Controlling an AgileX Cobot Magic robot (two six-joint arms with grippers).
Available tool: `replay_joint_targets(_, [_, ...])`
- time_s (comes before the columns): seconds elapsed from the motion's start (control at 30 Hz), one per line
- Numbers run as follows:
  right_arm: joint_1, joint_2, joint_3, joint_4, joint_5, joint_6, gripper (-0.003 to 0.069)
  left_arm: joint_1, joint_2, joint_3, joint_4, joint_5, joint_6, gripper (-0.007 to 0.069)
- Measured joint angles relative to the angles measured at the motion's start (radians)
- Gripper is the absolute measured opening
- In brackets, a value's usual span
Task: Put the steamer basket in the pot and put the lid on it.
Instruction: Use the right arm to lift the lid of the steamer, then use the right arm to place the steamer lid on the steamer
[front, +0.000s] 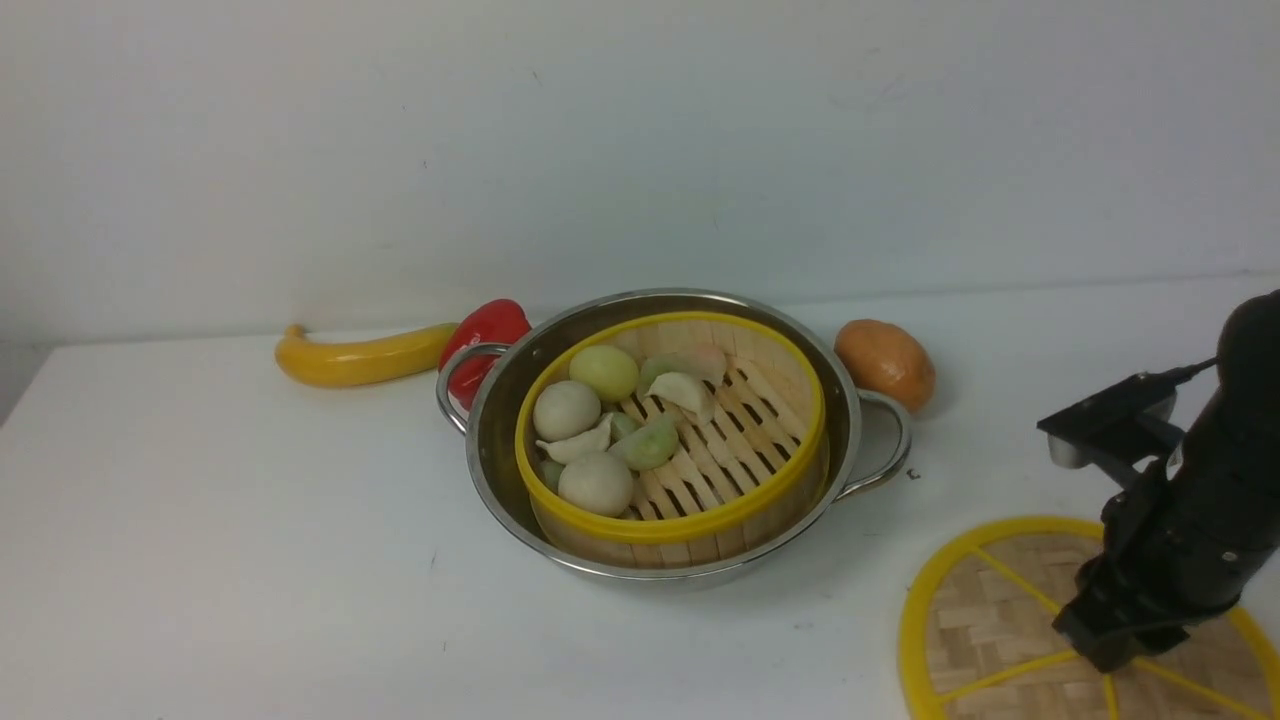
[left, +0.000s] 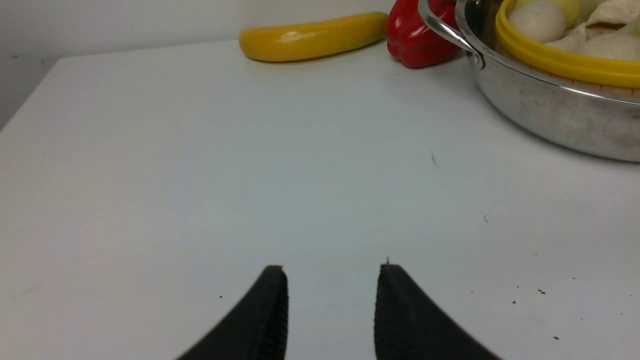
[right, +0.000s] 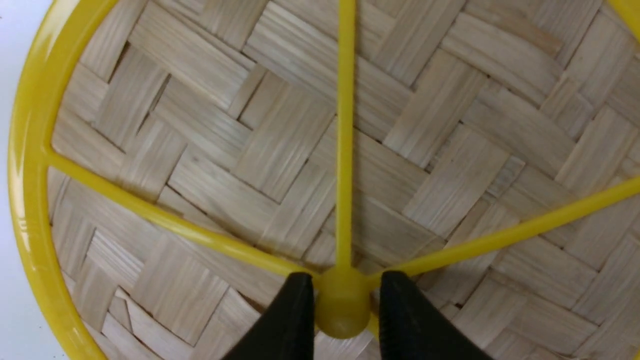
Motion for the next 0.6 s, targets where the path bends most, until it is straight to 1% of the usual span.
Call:
replay_joint_targets(0.13, [0.0,0.0,-0.001,0.0,-0.004,0.0,0.0164,0.0,0.0,0.0,0.0,0.0,0.0,0.0239])
replay_joint_targets(0.23, [0.0,0.0,-0.021,0.001,0.02,0.005,0.012,0.0,0.0,0.0,0.0,0.0,0.0,0.0239])
replay_joint_targets(0.27, [0.0,0.0,-0.031,0.001,0.034,0.009,0.0115,0.0,0.0,0.0,0.0,0.0,0.0,0.0239])
replay_joint_targets(0.47, [0.0,0.0,-0.084,0.001,0.077,0.014,0.0115,0.0,0.0,0.0,0.0,0.0,0.0,0.0239])
replay_joint_targets(0.6, [0.0,-0.01,-0.2,0.001,0.145,0.015,0.0115,0.0,0.0,0.0,0.0,0.0,0.0,0.0239])
